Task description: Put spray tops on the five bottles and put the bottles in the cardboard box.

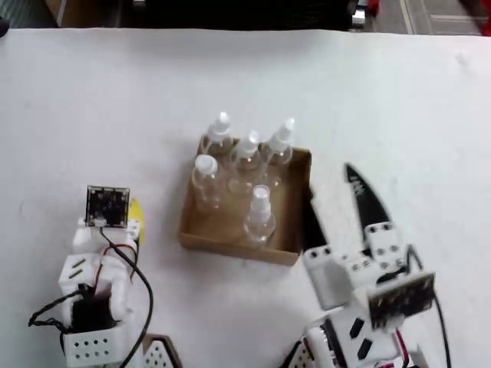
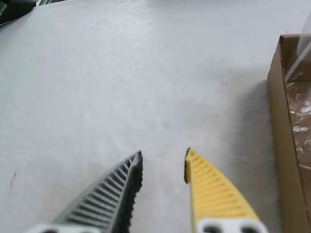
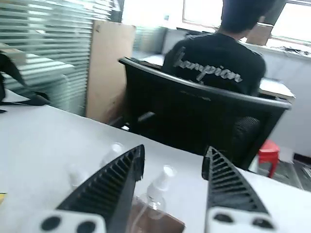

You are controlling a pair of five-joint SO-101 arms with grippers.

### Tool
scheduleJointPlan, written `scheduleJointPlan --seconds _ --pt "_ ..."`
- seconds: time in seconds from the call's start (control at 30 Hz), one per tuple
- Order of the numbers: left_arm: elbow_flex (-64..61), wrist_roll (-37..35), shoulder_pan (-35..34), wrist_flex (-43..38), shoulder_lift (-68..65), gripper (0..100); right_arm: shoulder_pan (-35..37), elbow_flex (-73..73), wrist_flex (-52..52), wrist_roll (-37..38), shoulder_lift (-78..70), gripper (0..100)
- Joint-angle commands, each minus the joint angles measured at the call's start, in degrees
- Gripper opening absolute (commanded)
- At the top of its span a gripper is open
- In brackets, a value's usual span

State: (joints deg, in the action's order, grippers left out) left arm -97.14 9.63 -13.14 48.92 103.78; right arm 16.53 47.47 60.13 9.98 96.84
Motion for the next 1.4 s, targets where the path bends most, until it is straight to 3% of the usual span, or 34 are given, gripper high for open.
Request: scheduleJointPlan --seconds 0.0,0.27,0.33,0.53,0.9,1.2,1.37 --pt "0.1 0.7 0.7 0.2 0.0 14 -8.9 -7.3 2.7 -0.9 -14.3 16.9" --pt "0.1 0.8 0.7 0.3 0.0 14 -12.2 -19.9 16.2 -1.2 -50.3 13.7" --pt "0.1 0.8 0.7 0.3 -0.1 14 -11.7 -20.8 17.2 -1.2 -57.0 10.6" --pt "0.1 0.8 0.7 0.6 -0.1 14 -10.1 -20.8 17.0 -1.2 -70.1 14.2" --pt "0.1 0.8 0.7 0.6 -0.1 14 -7.3 -11.3 7.3 -1.4 -72.1 14.1" --pt "0.1 0.8 0.7 0.6 -0.1 14 -7.3 -6.3 0.7 -5.8 -72.7 14.0" --pt "0.1 0.8 0.7 0.6 -0.1 14 -7.3 -3.5 -2.5 -8.1 -72.7 6.3"
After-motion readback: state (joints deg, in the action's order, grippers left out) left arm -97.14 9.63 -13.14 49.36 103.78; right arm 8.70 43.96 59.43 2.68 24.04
